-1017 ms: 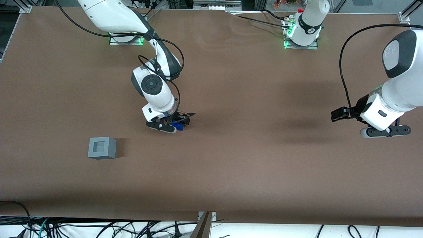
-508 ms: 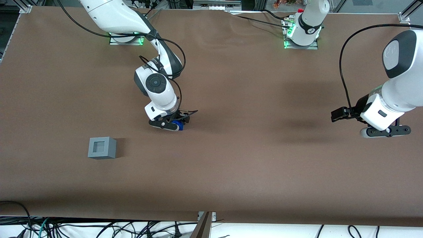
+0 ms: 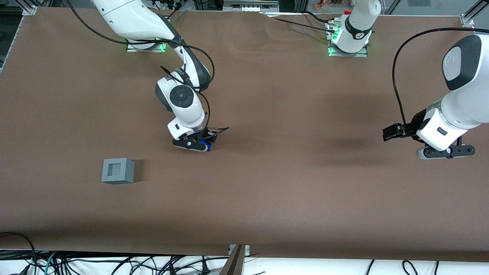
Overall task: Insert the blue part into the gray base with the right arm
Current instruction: 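Close the right gripper on the blue block, then lift the blue block and carry it over the gray base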
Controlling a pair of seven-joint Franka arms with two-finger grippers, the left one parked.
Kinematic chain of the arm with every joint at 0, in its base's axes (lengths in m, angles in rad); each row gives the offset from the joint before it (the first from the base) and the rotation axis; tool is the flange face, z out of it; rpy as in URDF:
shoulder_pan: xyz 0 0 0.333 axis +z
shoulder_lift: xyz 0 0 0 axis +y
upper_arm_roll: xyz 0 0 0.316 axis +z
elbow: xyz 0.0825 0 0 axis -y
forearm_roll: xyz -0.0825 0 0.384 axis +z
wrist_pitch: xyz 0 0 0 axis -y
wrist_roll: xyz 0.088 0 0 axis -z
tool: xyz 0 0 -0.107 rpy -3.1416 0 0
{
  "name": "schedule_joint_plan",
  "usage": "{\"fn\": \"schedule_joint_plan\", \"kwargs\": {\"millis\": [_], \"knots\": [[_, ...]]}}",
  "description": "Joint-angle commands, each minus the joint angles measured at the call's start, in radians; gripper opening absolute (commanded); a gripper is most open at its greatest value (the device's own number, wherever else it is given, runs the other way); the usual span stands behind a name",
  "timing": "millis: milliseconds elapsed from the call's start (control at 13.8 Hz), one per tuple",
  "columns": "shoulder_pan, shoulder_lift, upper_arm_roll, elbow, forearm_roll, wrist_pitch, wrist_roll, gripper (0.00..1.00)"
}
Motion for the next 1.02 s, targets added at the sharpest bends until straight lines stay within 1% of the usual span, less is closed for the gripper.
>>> {"fn": "schedule_joint_plan", "kwargs": {"millis": [0, 145, 291, 363, 436, 581, 799, 944], "knots": [[-0.007, -0.037, -0.028, 0.011, -0.011, -0.038, -0.078, 0.46], [-0.025, -0.057, -0.040, 0.074, 0.000, -0.167, -0.166, 0.46], [-0.065, -0.076, -0.040, 0.148, 0.010, -0.297, -0.282, 0.46], [-0.097, -0.081, -0.040, 0.174, 0.030, -0.343, -0.351, 0.46], [-0.128, -0.094, -0.042, 0.183, 0.067, -0.357, -0.414, 0.46], [-0.206, -0.117, -0.043, 0.183, 0.107, -0.373, -0.572, 0.46], [-0.367, -0.117, -0.040, 0.252, 0.183, -0.462, -0.820, 0.46], [-0.453, -0.099, -0.040, 0.301, 0.194, -0.499, -0.904, 0.46]]}}
